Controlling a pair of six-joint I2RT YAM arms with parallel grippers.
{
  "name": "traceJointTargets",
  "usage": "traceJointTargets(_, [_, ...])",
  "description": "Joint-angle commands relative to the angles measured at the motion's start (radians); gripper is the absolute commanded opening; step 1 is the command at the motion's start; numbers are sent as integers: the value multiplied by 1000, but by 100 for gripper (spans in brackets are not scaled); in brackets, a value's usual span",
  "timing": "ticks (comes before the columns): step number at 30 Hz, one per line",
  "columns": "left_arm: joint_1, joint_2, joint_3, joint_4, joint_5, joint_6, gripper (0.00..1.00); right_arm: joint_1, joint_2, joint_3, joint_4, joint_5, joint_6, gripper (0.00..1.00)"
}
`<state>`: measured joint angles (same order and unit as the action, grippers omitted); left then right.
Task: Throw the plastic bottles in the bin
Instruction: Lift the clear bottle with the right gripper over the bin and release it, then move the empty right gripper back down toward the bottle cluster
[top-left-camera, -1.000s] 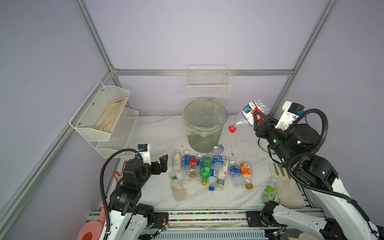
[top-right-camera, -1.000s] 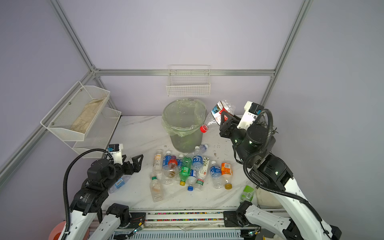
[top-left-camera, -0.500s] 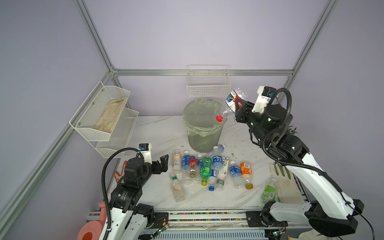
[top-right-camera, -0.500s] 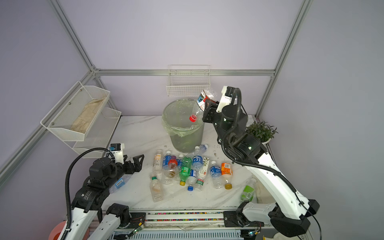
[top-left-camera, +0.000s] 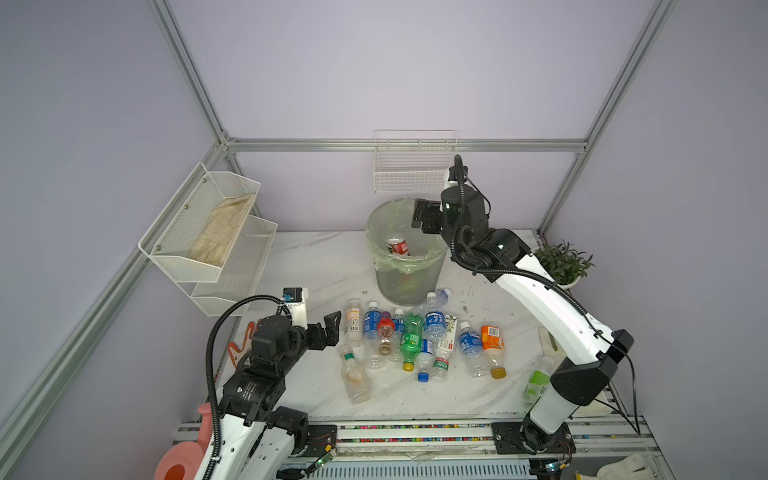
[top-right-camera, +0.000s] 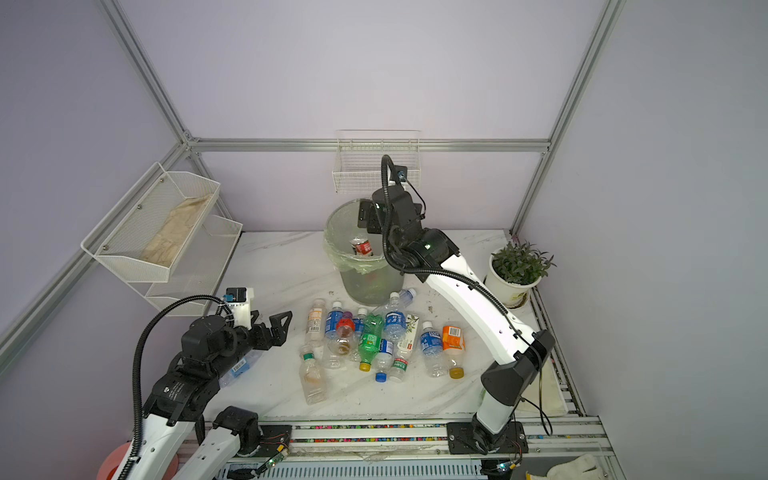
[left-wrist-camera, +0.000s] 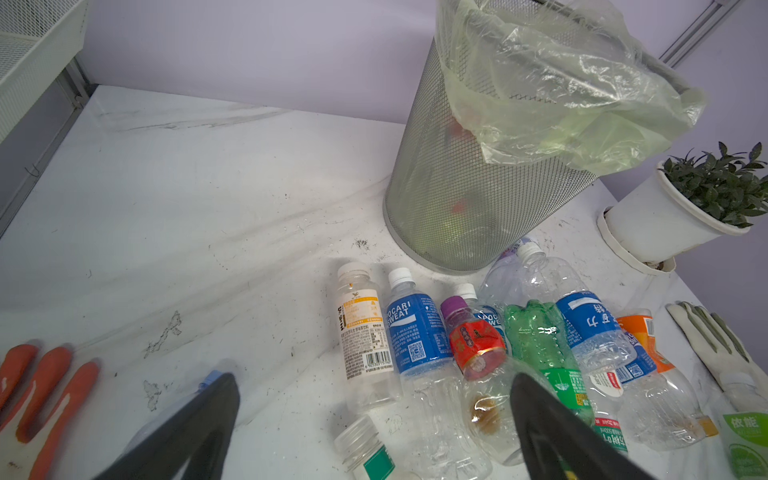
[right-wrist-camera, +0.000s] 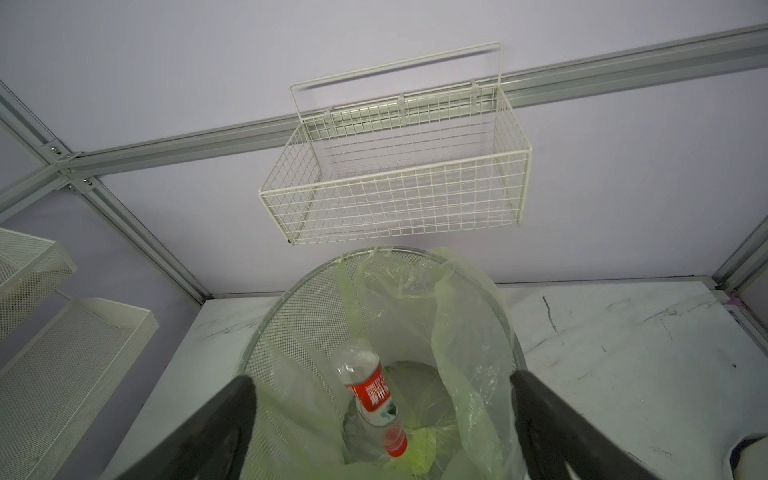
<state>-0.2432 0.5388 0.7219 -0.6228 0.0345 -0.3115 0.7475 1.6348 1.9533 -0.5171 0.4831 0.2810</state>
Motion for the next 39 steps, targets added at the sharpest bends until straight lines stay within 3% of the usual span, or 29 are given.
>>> traceJointTargets(1, [-5,1,-23,11,-2,12,100,7,-126,-39,66,31,7,97])
traceJointTargets(12, [-27,0,-23,6,-13,7,100,7,-253,-184,50,11,57,97])
traceJointTargets(27, [-62,25,-21,5,5,12,100,7,-544,-582,-83,42,231,97])
traceJointTargets(39, [-94,50,-19,0,7,8,100,7,-605,-832,-177,-85,364,97])
